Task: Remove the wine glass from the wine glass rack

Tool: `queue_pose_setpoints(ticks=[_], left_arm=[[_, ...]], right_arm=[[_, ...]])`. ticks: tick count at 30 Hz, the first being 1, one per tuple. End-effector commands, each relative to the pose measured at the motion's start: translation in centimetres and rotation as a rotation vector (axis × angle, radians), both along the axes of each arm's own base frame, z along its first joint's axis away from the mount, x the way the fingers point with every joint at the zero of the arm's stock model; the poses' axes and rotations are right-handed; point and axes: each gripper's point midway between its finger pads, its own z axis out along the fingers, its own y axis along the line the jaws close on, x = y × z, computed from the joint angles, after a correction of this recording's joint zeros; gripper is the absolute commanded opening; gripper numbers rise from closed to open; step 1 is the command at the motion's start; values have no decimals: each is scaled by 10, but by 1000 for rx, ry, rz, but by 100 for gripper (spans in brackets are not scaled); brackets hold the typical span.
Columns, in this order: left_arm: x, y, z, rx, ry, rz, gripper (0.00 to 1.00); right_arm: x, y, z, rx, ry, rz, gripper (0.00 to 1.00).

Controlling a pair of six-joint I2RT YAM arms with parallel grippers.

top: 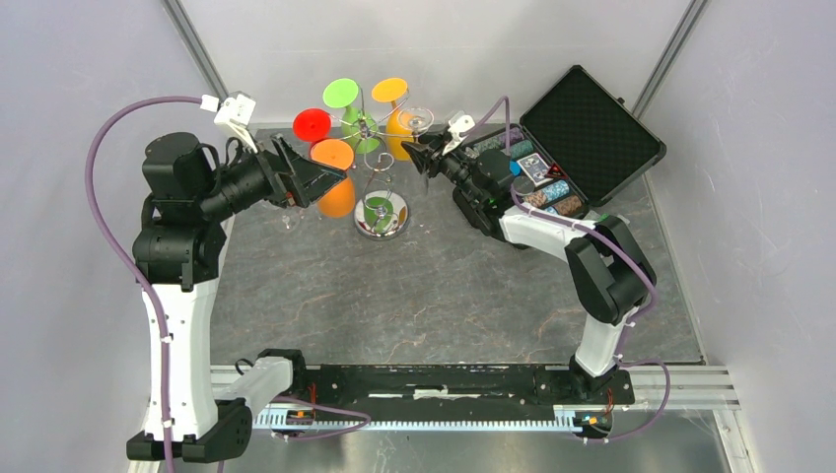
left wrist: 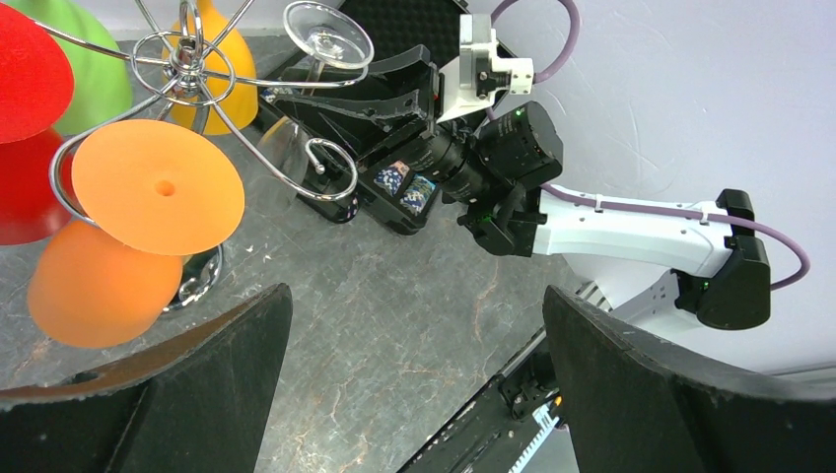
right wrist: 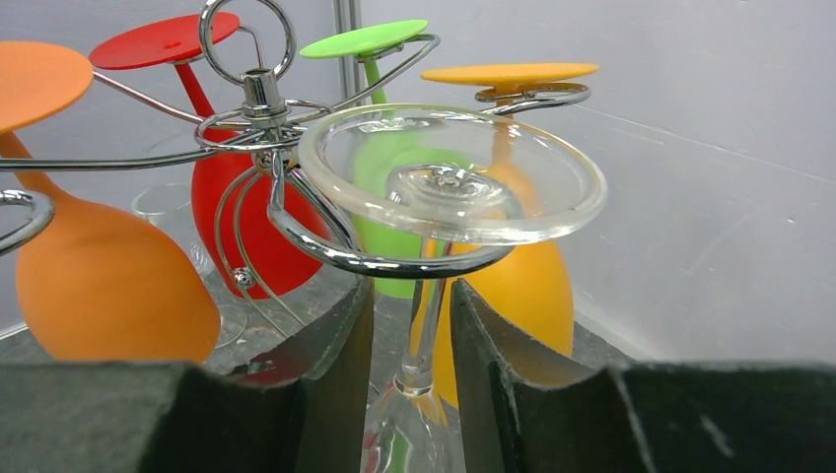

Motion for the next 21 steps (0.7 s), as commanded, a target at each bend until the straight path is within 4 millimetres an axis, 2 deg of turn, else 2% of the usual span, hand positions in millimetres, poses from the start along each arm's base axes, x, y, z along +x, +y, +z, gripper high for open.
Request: queue_pose_setpoints(ticks=[1,4,6,10,12,14,18,21], left_arm=[[0,0,4,24,-43,-6,100],[0,0,3,27,-43,-4,100],[0,1,3,29,-44,-2,100],[-1,1,3,34,-46,3,100],[0,2,2,37,-45,7,100],[-1,2,2,37,-44,6,100],[-1,2,2,40,-46,7,100],[0,2,1,41,-46,10,100]], right_arm=[[1,-1,30,41,-97,-13,40],[-2,-2,35,42,-106,-14,40],[-4,-4,39,39,-99,-11,47],[-24,-12,49,32,-83,16,77],[-34,-20,53,25,-56,13,88],[-40,-27,52,12,-5,4,94],[-51,-39,50,5,114,-17,95],[-49,-51,50,73,298,-52,92]])
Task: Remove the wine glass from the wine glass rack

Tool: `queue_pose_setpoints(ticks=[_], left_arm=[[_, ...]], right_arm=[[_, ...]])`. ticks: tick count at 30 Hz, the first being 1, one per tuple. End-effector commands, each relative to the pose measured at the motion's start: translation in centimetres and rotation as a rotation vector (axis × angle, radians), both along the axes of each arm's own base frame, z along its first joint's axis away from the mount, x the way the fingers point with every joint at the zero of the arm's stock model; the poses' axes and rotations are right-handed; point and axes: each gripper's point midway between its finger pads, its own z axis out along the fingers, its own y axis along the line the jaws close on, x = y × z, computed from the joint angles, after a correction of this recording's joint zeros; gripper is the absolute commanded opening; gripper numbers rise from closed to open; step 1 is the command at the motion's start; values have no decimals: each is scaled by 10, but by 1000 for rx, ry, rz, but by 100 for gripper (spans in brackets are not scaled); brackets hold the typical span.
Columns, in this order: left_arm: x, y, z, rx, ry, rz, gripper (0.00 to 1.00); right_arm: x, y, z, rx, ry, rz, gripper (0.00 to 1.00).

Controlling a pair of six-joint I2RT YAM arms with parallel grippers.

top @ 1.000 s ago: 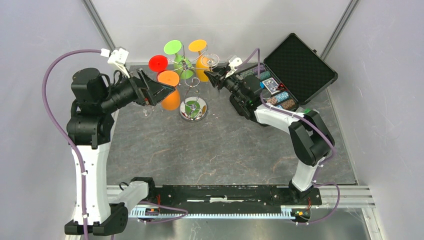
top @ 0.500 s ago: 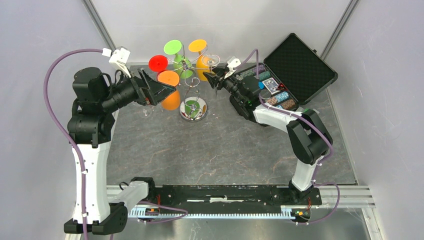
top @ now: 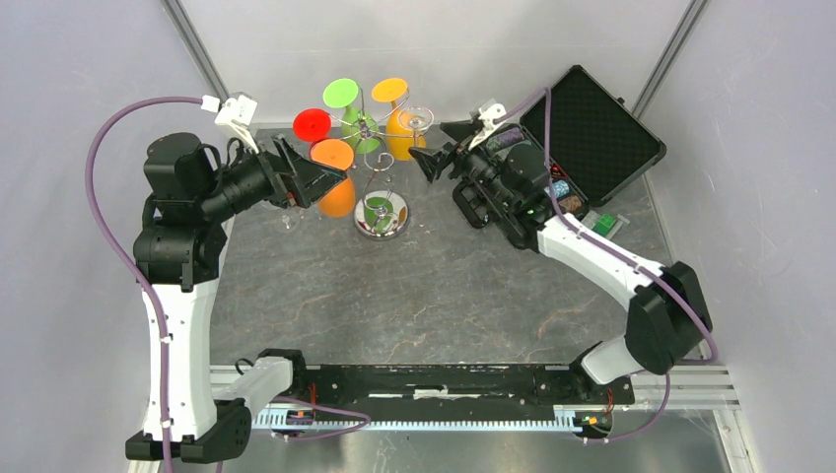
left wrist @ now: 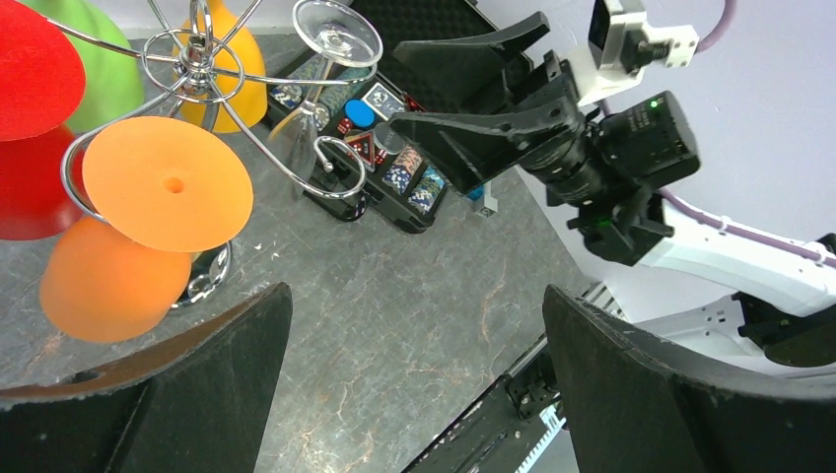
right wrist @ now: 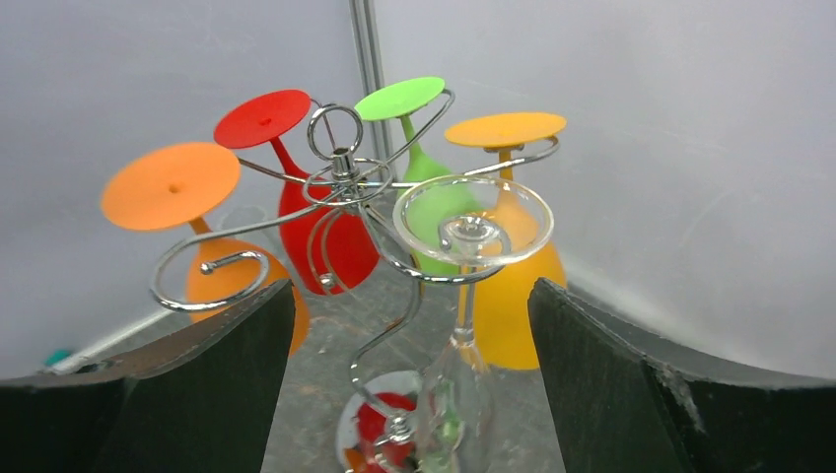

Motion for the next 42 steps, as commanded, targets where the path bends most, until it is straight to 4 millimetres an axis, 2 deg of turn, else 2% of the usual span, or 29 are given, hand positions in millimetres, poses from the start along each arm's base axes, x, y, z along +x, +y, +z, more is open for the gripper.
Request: queue_pose_setpoints(ticks=[1,3,6,11,17,24,27,31,34,42], left_arm=[[-1,1,3,27,-41,-3,100],[0,1,2,26,-39,-2,100],[0,1,2,27,-38,0,100],[-2,2,2,27,-43,3,100],[-3,2,3,30,-49,8,100],[-3,3,2,31,-48,10,100],[-2,3,2,32,-46,12,100],[-2,3,2,32,-46,13,100],[-2,3,2,31,-45,16,100],[0,3,2,32,-43,17,100]], right_arm=[[4,-20,-7,97,314,-67,89],[9,-28,-11,200,485,-98,85],[9,-25,-10,355,631,-76,78],[16,-20,0,507,725,-64,67],[23,-26,14,619,738,-89,69],[28,-31,28,686,728,-110,69],[33,-34,33,709,721,-129,64],[41,-23,41,692,741,-110,58],[49,-15,39,659,770,-115,56],[59,-15,31,613,781,-172,55]])
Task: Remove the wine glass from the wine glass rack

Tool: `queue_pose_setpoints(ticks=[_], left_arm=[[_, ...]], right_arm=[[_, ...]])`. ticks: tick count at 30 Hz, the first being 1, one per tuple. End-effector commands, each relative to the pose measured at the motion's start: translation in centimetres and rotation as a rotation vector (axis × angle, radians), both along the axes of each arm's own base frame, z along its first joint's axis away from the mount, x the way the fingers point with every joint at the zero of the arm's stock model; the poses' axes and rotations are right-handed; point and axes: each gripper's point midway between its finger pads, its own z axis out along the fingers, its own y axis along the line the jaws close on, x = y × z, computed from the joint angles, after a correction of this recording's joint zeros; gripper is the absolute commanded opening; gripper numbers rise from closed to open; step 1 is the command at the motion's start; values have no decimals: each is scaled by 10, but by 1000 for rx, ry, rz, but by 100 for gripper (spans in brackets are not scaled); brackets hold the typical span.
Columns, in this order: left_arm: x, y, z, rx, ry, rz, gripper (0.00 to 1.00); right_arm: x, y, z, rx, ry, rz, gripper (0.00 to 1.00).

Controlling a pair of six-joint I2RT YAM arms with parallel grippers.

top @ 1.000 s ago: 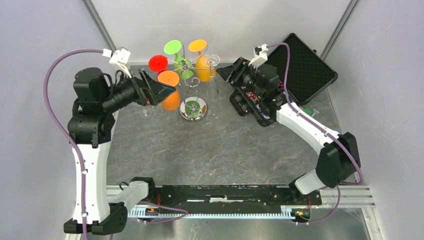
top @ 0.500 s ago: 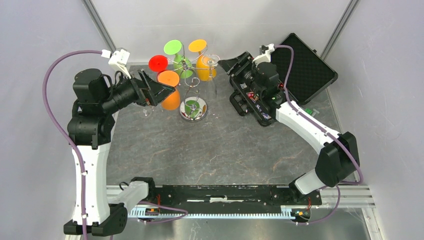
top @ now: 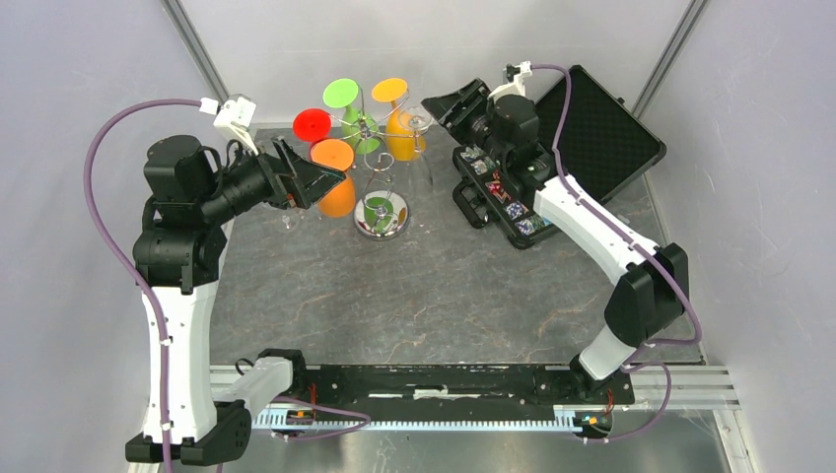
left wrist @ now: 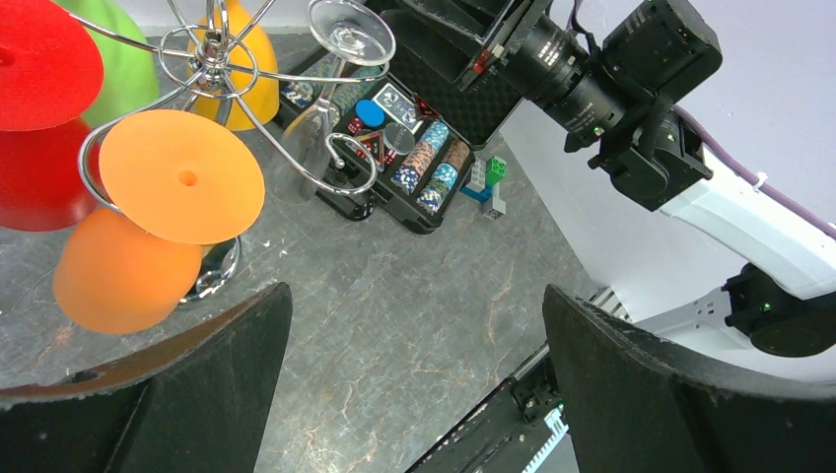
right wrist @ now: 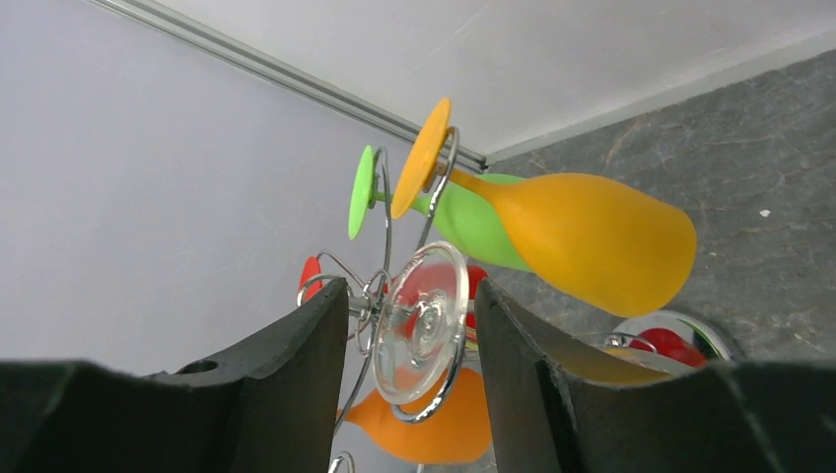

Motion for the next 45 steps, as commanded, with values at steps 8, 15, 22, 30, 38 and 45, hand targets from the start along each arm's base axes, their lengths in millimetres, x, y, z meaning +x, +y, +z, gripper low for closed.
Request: queue_pose_setpoints(ticks=[8,15,22,30,38,45], left_arm=[[0,1,4,26,-47,-2,100],[1,1,3,27,-43,0,100],[1,0,3,29,-44,-2,100],[1,0,4,28,-44,-4,100],[2,0,2,30,-42,-2,100],[1,1,2,33,-47,3,100]], right_arm=[[6,6,4,-6,1,7,55],[-1,13,14,50,-2,53,48],[-4,15,17,70,-6,76,40],[-7,14,25,91,-24,76,27],[-7,14,23,88,-20,78,22],[-10,23,21,101,-12,112,22]])
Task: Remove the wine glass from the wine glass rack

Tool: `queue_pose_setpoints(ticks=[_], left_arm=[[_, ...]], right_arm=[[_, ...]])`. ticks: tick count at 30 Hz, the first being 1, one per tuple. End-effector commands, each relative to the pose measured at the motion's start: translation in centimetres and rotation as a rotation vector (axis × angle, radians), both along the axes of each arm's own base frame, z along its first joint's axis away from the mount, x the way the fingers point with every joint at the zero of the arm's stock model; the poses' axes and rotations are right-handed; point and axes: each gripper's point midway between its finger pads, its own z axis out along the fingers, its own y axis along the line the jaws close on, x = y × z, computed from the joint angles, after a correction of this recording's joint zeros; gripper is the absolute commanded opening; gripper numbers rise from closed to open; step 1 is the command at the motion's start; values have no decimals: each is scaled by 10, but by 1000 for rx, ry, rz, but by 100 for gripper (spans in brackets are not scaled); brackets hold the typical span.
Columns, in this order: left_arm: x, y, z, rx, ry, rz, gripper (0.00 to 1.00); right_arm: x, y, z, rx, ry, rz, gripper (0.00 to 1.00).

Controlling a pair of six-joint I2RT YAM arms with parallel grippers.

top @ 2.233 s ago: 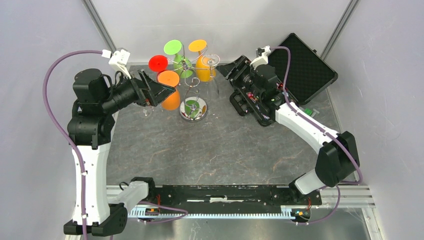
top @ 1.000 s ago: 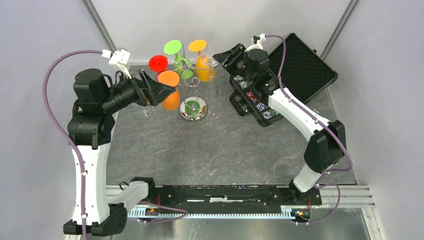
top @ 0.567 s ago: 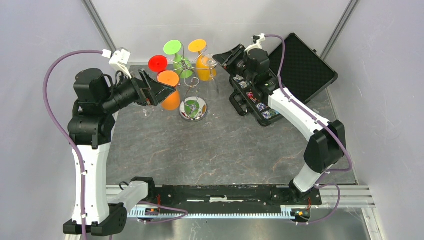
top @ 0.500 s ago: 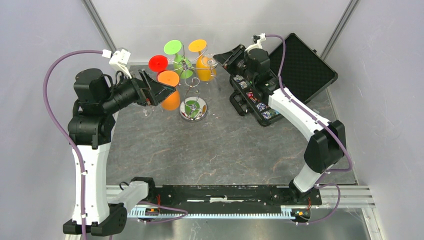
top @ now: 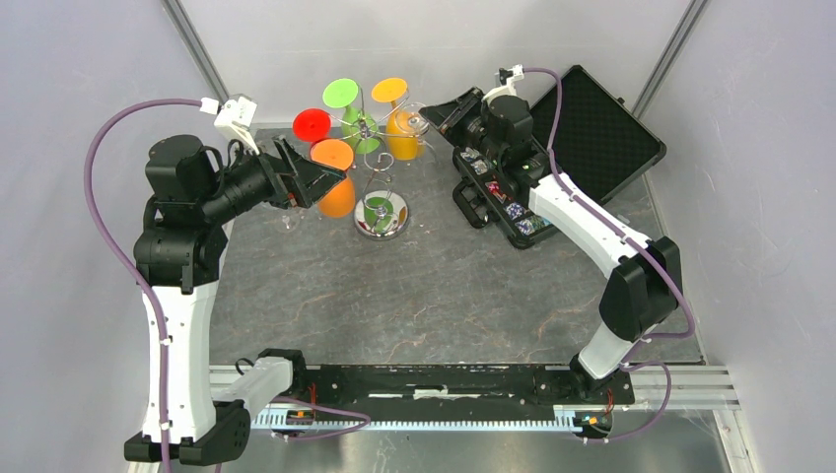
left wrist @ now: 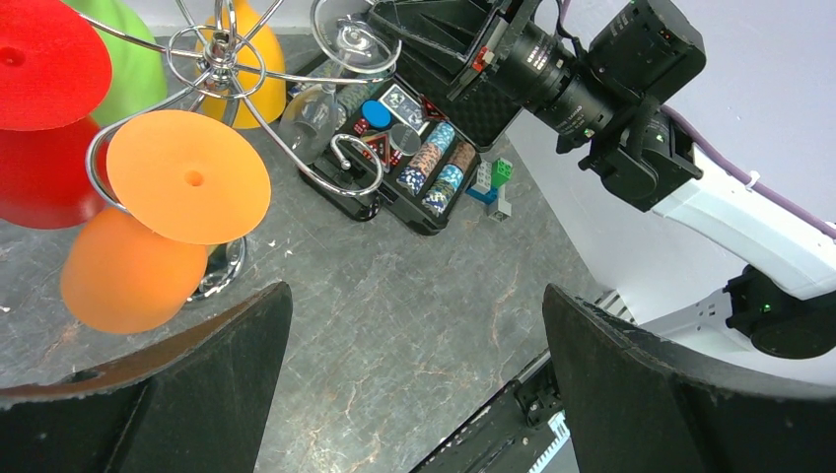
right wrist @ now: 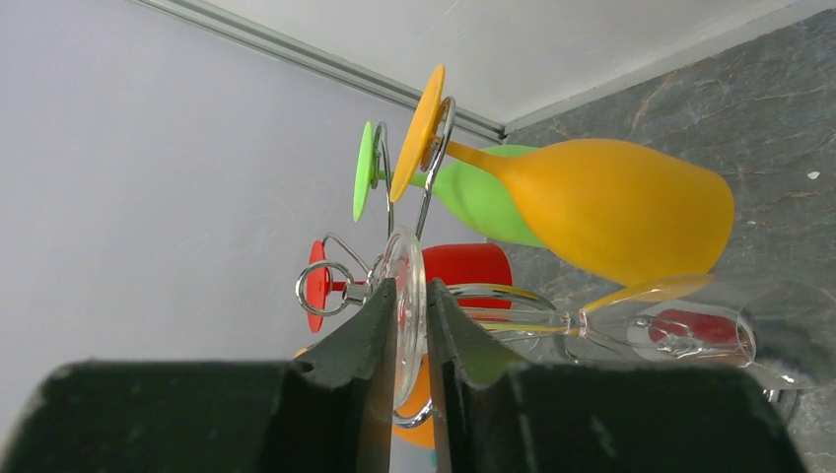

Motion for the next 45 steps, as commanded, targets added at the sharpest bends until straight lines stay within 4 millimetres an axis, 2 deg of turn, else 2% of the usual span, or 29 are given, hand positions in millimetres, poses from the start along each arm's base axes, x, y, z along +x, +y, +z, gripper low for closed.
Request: queue_pose_setpoints(ticks=[1,7,14,17,20,24,28,32,40,45], left_arm=[[0,1,3,28,-47,-8,100],[-1,1,3,28,-49,-7,100],[-1,1,3,30,-49,-5,100],[-2,1,3,30,-49,-5,100],[-3,1,3,30,-52,-4,100],[-3,1,3,32,-53,-2,100],[-4,2,3,31,-56,-1,100],[-5,2,4,30,-58,-2,100],[-6,2,4,30,-59,0,100],[-7,2,4,29,-59,1,100]], right_arm=[[-10,9,35,69,-69,47,24],[-13,17,32,73,-61,69,26],[-10,18,26,43,-46,63,25],[-9,18,25,40,-41,60,17],[-9,17,27,41,-43,50,0],[-8,10,37,54,-58,15,0],[-14,-4,58,78,-89,-33,0],[-20,-21,67,87,-108,-96,0],[-37,-32,62,121,-95,-104,0],[-49,-26,62,135,-103,-61,0]])
